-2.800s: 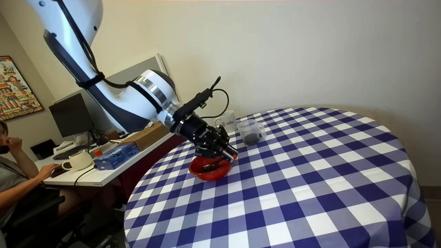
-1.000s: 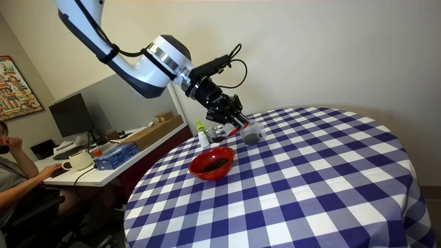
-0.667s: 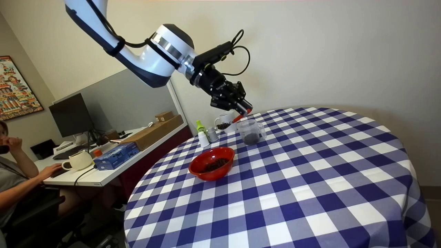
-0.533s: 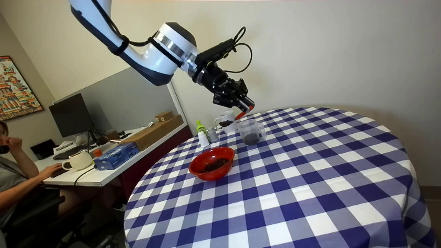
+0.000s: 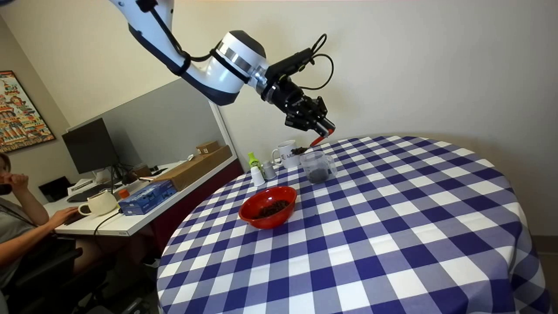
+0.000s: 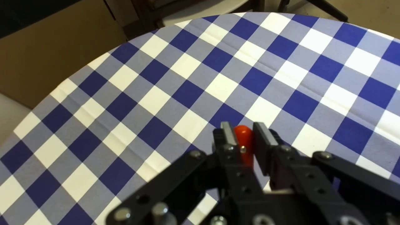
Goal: Use the spoon to scoop up contents in the bowl and pour them in the jug
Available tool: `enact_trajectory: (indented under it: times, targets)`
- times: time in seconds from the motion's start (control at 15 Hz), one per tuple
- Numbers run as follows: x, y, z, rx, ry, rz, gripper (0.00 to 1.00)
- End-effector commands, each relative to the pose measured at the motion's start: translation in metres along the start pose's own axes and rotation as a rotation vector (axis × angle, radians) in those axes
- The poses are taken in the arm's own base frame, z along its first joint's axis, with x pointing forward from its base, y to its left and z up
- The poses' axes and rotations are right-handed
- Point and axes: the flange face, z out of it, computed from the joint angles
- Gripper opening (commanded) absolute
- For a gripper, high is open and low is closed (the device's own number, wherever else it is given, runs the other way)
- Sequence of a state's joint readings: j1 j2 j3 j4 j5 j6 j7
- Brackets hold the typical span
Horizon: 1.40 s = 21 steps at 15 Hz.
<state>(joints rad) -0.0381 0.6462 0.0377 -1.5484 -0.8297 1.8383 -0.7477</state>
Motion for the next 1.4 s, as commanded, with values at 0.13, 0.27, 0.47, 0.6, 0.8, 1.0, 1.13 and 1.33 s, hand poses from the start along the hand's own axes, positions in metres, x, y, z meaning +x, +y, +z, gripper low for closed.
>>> enact_trajectory:
  times: [0.13, 0.27, 0.47, 0.6, 0.8, 1.0, 1.13, 1.33]
  targets:
    - [0.02, 0.045, 0.005, 0.05, -0.003, 0.009, 0.05]
    - [0.028, 0.054, 0.005, 0.04, -0.015, 0.025, 0.05]
    - [0.044, 0.058, 0.003, 0.009, -0.036, 0.029, 0.05]
    - [0.055, 0.057, 0.0, -0.02, -0.043, 0.02, 0.05]
    - [0.065, 0.054, -0.01, -0.083, -0.066, 0.012, 0.05]
    - [0.062, 0.052, -0.018, -0.144, -0.09, 0.012, 0.05]
    - [0.058, 0.053, -0.019, -0.168, -0.099, 0.016, 0.05]
    - [0.046, 0.054, -0.013, -0.18, -0.101, 0.042, 0.05]
